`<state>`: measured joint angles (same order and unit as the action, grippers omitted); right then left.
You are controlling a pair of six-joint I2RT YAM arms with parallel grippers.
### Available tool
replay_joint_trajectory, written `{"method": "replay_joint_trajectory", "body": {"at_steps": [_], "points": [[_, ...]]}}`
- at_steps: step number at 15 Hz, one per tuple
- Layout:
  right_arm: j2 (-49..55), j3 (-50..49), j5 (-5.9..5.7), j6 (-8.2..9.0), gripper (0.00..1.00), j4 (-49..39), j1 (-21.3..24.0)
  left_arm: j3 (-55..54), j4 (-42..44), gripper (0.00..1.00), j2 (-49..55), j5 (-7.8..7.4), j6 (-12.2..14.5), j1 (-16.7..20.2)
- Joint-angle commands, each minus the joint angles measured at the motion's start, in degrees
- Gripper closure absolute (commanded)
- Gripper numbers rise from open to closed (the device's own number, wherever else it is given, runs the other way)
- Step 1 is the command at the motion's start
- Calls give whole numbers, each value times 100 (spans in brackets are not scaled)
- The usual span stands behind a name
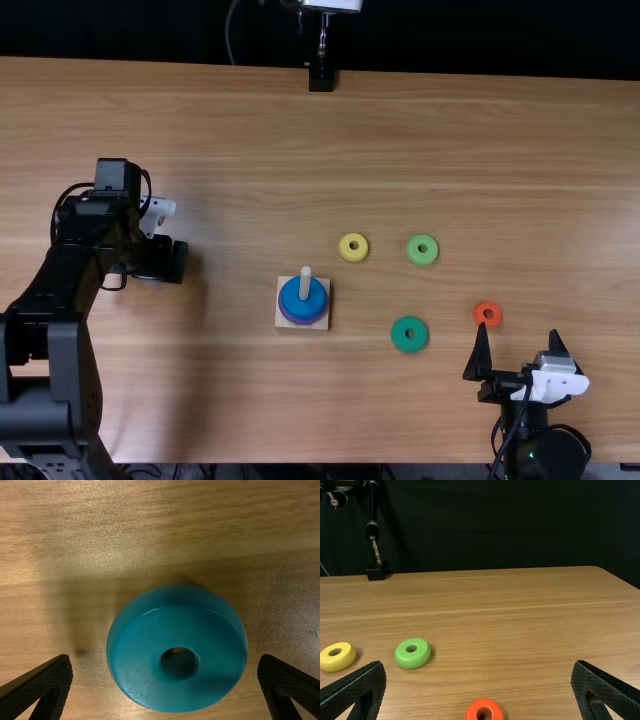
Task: Build the Hanoi tower: stack the rings onto the peg from bottom to top in this color order: purple, dark blue, light blue, dark green, light green, yellow, orange.
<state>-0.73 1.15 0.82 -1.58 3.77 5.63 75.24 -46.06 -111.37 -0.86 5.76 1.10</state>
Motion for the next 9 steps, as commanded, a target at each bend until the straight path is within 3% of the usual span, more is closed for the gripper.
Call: {"method": "replay_joint_trajectory", "body": {"at_steps": [1,2,3,5,6,7,8,9], "points": [[73,-27,-29,-10,0,19,-18,-62,18,0,-113,-30,57,-40],[73,-27,-29,-10,0,19,-18,-62,18,0,-113,-30,57,-40],[73,-27,-40,-10,0,19,-18,-71,29,9,-113,-30,57,-40],[73,-27,-40,-10,0,19,-18,-80,166,61,-104,-9,57,-49],[73,-27,-40,-10,0,19,-18,-89,367,80,-104,65,57,-49],[73,-27,-29,-10,0,19,-18,-115,493,93,-95,171,57,-58],[73,-27,-40,-10,0,19,-18,-133,535,100,-95,276,46,-66],[73,-27,-29,-10,0,19,-18,-133,535,100,-86,329,57,-75]]}}
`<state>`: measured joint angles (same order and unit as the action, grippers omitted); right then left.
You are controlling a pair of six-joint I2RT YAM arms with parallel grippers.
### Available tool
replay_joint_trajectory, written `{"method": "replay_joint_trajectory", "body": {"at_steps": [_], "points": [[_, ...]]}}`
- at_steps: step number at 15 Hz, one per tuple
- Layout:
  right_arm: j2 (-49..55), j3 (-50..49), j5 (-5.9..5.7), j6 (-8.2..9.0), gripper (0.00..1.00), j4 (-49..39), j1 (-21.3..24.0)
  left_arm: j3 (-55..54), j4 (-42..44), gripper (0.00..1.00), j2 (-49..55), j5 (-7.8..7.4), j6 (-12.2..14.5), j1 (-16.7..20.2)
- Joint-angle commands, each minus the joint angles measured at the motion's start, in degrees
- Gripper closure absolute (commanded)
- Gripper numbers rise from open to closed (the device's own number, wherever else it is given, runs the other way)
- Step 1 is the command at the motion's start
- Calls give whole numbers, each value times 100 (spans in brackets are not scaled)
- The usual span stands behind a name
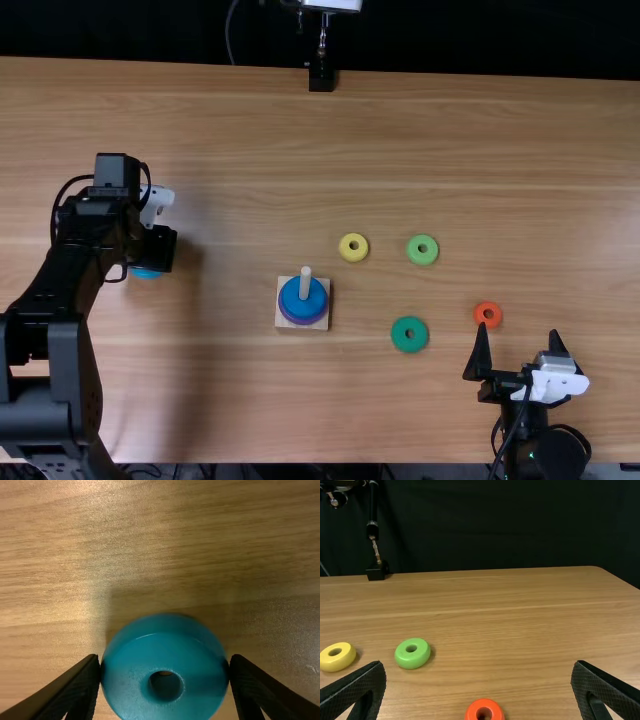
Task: Build the Hanoi tower: stack the rings onto the peg from bottom to top in this color order: purple, dark blue, light blue, dark green, light green, yellow, orange.
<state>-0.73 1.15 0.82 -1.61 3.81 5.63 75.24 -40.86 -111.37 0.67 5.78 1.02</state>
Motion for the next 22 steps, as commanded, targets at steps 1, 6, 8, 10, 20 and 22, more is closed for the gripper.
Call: {"method": "replay_joint_trajectory", "body": {"at_steps": [1,6,8,10,20,22], "points": [[73,-27,-40,-8,0,15,-18,-133,15,100,-78,176,44,-66],[73,-27,-40,-8,0,15,-18,-89,-69,100,-34,186,55,-93],[73,-27,-29,-8,0,15,-18,-10,-101,100,212,186,34,-93],[73,-27,-29,-8,0,15,-18,122,-280,100,467,186,2,-93],[73,-27,-29,-8,0,15,-18,1660,-2738,100,1083,60,-125,-954],[73,-27,-29,-8,0,15,-18,2012,-3107,100,1144,60,-504,-1271]]}}
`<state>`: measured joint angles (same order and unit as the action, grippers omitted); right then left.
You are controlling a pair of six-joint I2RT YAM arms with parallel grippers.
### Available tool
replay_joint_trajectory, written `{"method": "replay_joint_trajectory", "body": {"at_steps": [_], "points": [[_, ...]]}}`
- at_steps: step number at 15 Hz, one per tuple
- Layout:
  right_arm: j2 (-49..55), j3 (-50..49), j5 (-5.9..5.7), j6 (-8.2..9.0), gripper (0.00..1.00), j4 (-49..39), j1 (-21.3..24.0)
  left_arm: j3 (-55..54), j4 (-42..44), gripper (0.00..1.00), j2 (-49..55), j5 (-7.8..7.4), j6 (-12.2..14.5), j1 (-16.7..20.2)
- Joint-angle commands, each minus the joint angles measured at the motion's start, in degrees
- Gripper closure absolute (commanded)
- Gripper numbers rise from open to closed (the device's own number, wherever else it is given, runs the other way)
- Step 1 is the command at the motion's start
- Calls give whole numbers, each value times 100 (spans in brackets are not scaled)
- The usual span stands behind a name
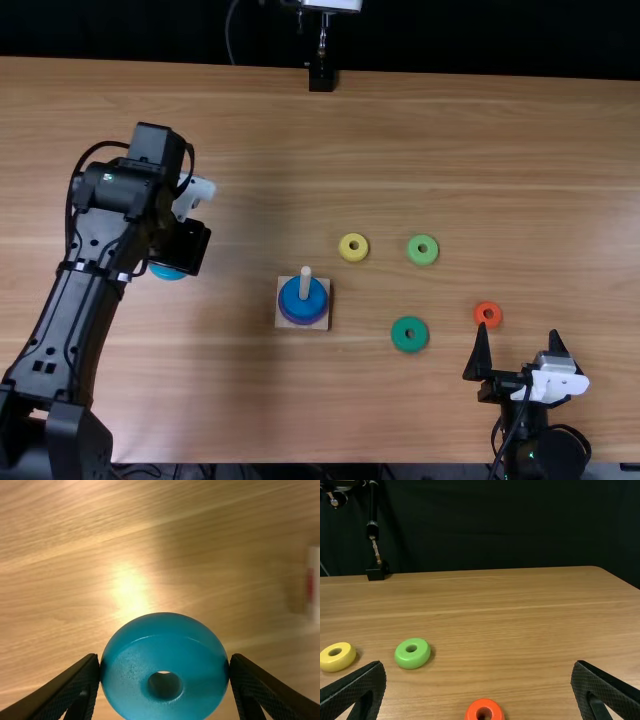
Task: Build the Hanoi tower: stack the rings onto the peg from bottom to top in this color order: purple, dark blue, light blue, dark green, light green, yellow, orange.
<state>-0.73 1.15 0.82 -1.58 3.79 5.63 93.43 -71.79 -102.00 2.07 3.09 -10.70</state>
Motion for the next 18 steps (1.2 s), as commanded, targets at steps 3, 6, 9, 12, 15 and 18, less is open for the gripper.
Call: {"method": "replay_joint_trajectory", "body": {"at_steps": [3,6,9,12,15,18], "points": [[73,-27,-29,-10,0,17,-18,694,-404,100,215,-69,-541,-495],[73,-27,-29,-10,0,17,-18,1336,-858,100,189,-17,-942,-864],[73,-27,-40,-10,0,17,-18,1749,-1143,100,136,-17,-1100,-1198],[73,-27,-29,-10,0,17,-18,2092,-1248,100,-57,-27,-1438,-1558],[73,-27,-29,-10,0,17,-18,2241,-1248,100,-154,-17,-1701,-1936],[73,-27,-29,-10,0,17,-18,2426,-1248,100,-339,-17,-1796,-2235]]}}
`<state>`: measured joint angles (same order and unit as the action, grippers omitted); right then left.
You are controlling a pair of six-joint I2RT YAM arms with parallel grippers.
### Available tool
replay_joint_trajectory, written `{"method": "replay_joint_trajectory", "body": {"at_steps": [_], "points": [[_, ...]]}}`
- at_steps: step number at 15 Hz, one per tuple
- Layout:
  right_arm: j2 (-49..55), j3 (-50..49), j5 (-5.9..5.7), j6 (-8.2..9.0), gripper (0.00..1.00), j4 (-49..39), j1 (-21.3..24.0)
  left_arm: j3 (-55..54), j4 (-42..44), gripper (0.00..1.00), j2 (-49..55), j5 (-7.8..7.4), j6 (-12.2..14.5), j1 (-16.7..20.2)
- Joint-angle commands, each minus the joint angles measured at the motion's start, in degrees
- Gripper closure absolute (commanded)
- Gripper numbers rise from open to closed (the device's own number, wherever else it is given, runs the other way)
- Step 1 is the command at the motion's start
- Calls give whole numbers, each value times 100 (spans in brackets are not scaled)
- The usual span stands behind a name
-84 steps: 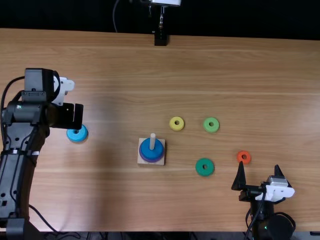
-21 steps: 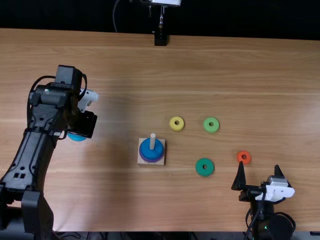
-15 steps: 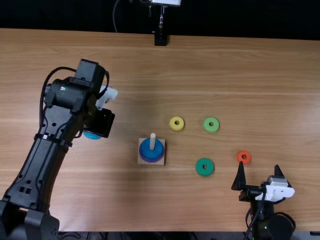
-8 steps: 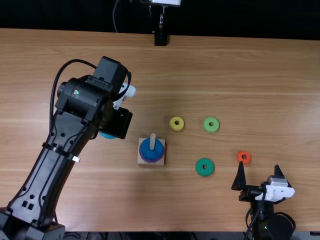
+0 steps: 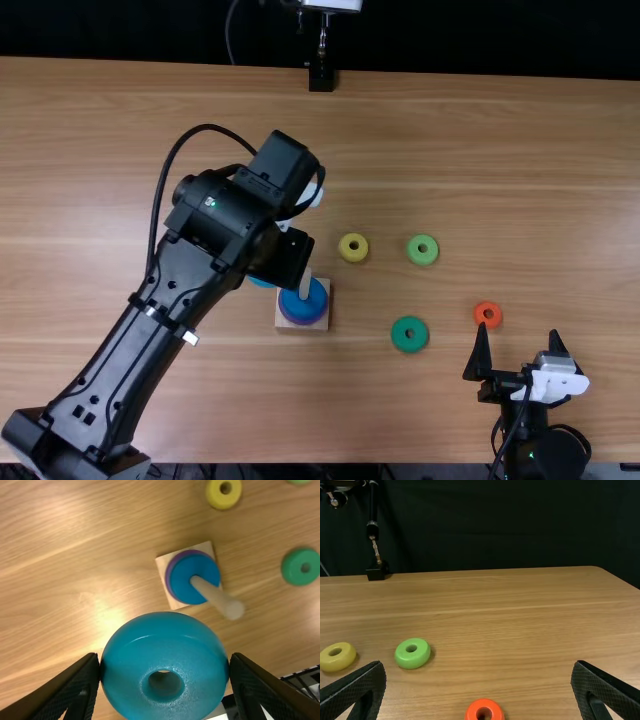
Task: Build the Hanoi tower: stack the rings onto the peg from bottom to top in this color order: purple, dark blue, light blue, dark green, light green, yellow, orange.
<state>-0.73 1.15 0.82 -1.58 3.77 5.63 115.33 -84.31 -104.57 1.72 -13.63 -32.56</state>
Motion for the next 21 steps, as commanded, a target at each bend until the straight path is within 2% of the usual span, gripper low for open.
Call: {"method": "replay_joint_trajectory", "body": {"at_steps": [1,5,7,8,12,21], "points": [[73,-27,-29,-10,0,19,-18,315,4,100,-177,18,-135,-111],[73,-27,-40,-10,0,19,-18,482,4,100,-292,18,-167,-313],[73,-27,-29,-10,0,19,-18,482,4,100,-397,18,-388,-409],[73,-27,-40,-10,0,19,-18,482,15,100,-476,18,-409,-453],[73,-27,-29,-10,0,19,-18,526,47,100,-529,18,-409,-603],[73,-27,-29,-10,0,19,-18,587,120,100,-766,29,-409,-594]]}}
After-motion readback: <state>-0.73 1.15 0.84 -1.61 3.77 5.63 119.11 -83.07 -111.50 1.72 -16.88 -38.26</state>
